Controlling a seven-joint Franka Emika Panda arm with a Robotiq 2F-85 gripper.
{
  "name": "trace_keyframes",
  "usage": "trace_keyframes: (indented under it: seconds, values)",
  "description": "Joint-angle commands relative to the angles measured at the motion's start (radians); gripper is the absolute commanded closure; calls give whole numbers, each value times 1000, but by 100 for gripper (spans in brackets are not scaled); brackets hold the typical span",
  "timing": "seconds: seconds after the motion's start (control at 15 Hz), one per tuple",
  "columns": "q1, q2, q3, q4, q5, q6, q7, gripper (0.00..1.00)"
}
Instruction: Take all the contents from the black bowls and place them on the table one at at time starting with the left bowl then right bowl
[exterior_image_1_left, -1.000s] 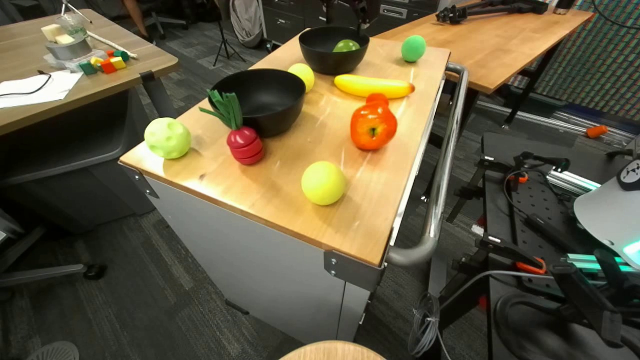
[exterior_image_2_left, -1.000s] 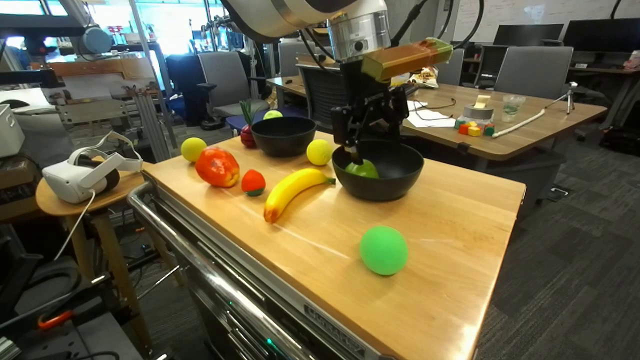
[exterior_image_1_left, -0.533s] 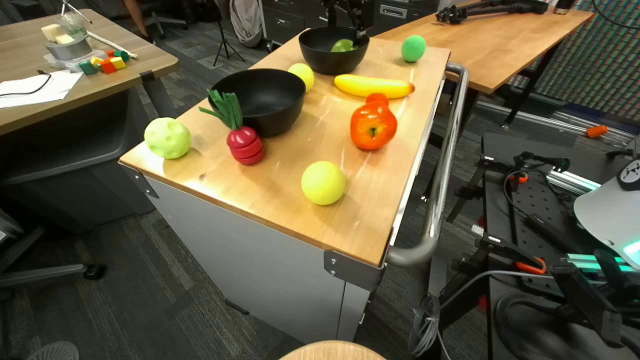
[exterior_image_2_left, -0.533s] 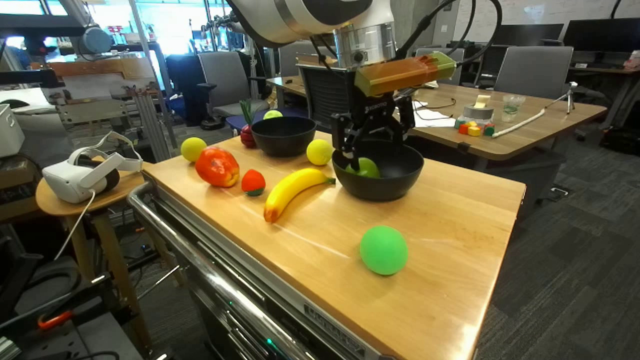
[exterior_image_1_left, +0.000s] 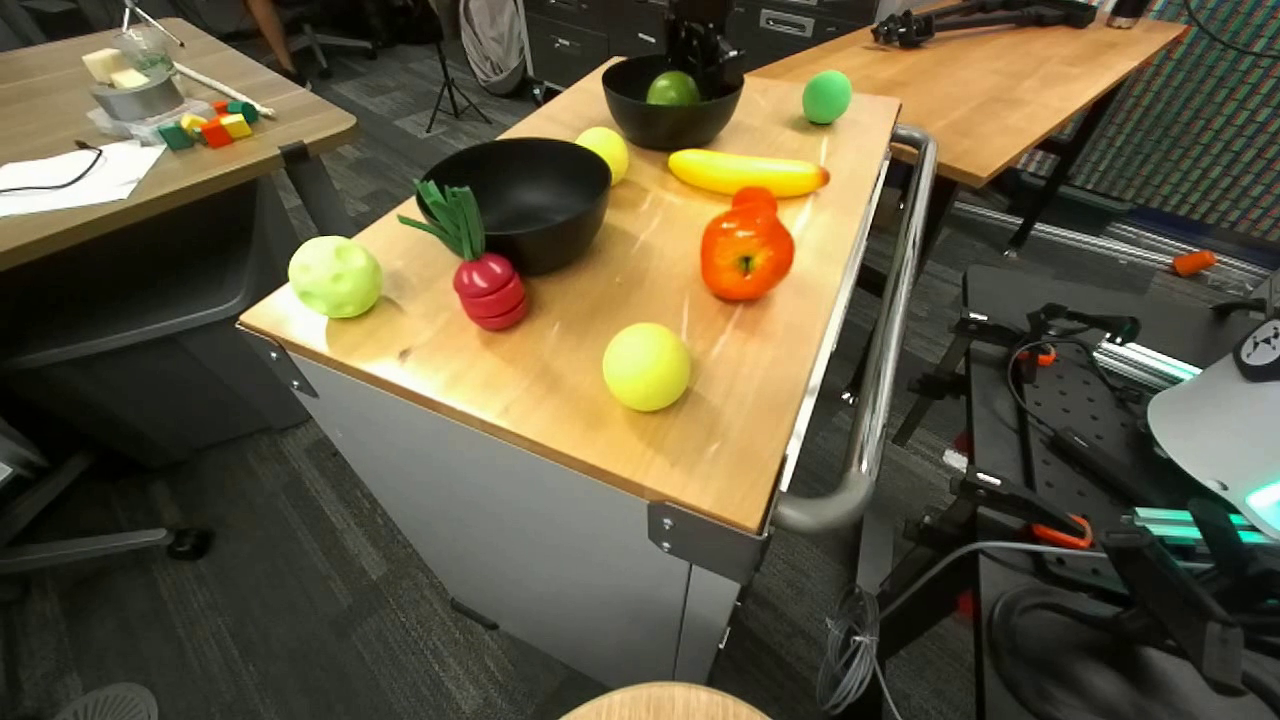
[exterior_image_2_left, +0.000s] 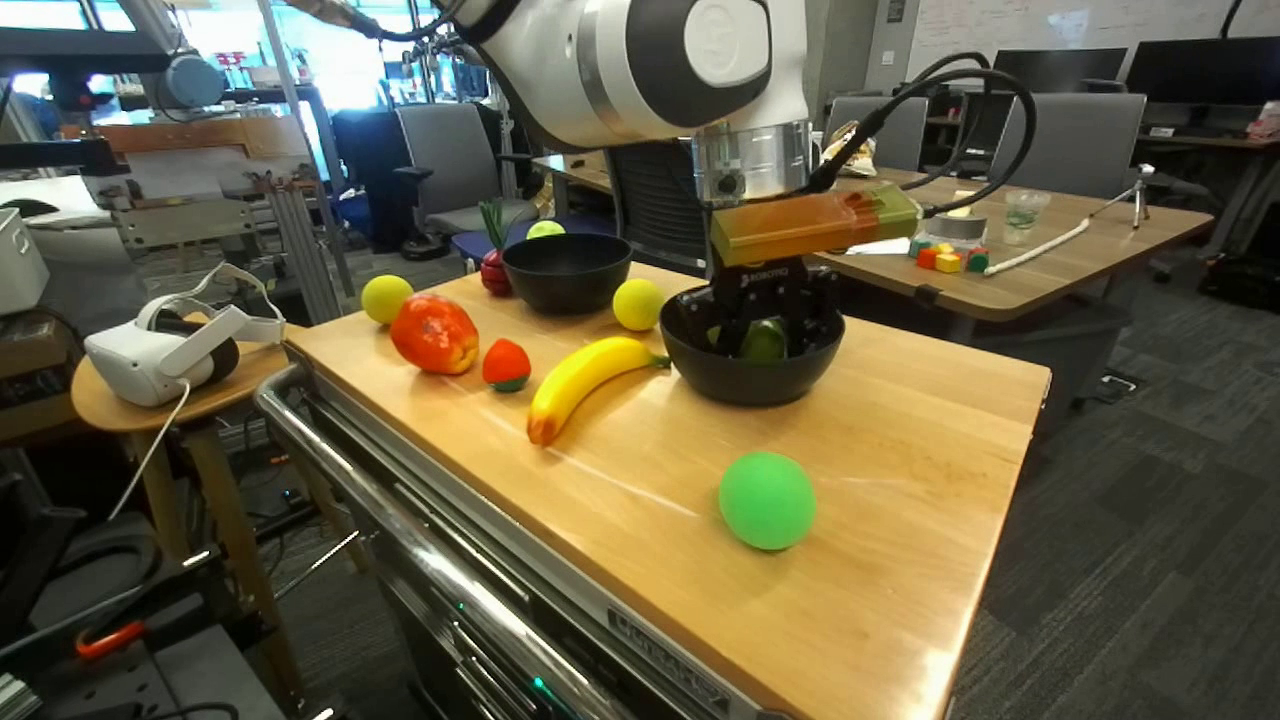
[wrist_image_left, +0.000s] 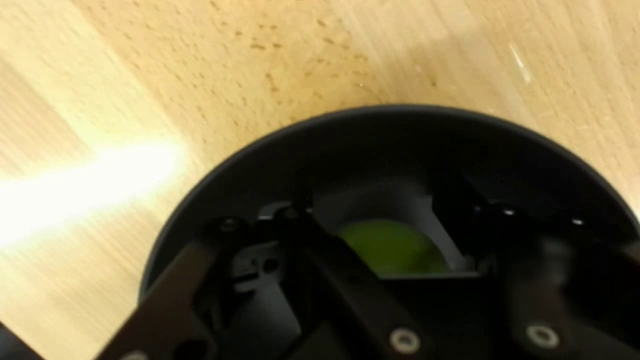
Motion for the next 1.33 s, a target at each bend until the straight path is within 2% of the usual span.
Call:
trace_keyframes:
  seconds: [0.0, 0.07, 0.13, 0.2, 0.47, 0.53, 0.6, 0.67, 0.73, 0.8, 1.27]
  values:
    - [-3, 35, 19, 41, 9, 2, 25, 32]
    - [-3, 37, 25, 46, 11, 0, 25, 31]
    - [-2, 38, 32, 50, 12, 1, 22, 24]
    - [-2, 39, 38, 54, 15, -3, 20, 26]
    - [0, 43, 57, 68, 14, -6, 11, 20]
    - [2, 46, 59, 76, 8, -6, 10, 24]
    - [3, 49, 63, 82, 7, -9, 8, 46]
    - [3, 53, 66, 86, 6, -8, 5, 47]
    - [4, 55, 67, 89, 5, -9, 4, 55]
    - [5, 56, 68, 90, 2, -11, 4, 58]
    - [-1, -29, 63, 97, 13, -45, 16, 58]
